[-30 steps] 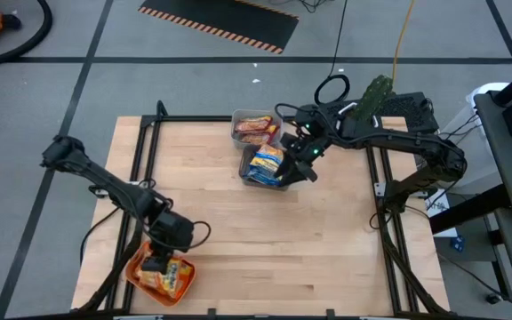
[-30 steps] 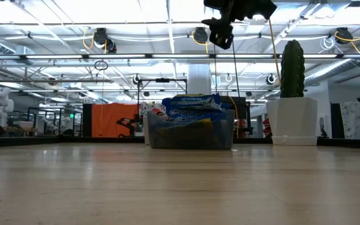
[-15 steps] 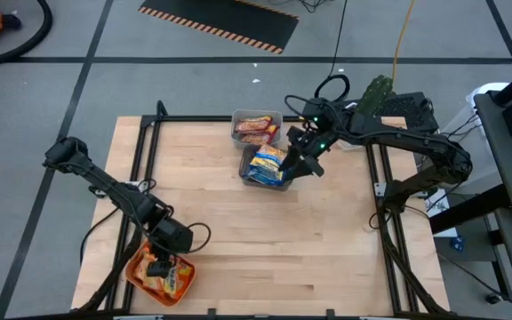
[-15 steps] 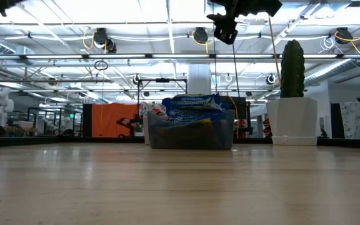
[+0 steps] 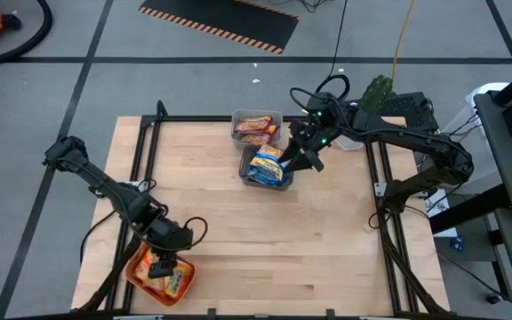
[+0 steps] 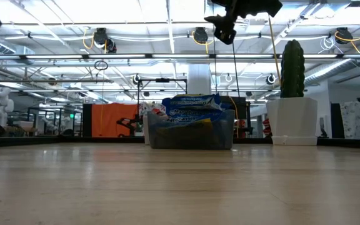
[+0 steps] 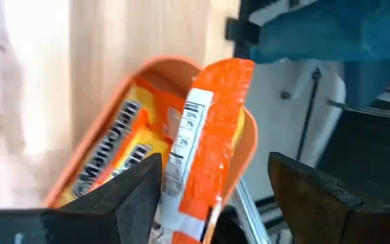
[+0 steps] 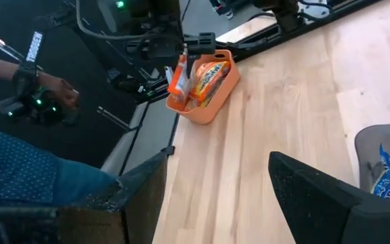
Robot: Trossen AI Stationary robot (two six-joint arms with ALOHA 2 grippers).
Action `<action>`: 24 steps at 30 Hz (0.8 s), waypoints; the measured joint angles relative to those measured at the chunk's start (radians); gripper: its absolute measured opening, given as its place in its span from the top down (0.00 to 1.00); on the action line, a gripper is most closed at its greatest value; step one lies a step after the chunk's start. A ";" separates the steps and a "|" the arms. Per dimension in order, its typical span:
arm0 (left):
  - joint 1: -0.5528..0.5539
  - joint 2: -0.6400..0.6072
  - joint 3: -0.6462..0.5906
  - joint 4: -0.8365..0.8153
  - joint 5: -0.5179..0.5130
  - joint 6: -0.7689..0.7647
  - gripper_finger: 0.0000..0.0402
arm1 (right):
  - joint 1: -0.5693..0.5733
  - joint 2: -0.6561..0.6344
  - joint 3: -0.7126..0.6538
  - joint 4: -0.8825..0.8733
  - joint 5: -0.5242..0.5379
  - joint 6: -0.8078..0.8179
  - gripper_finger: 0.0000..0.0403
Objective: Sort Maruchan noodles
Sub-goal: Put the orange noodle pack into the orange bin
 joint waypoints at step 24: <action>0.021 0.028 -0.058 0.026 -0.074 0.148 0.71 | 0.002 0.000 0.000 0.010 0.078 0.051 0.37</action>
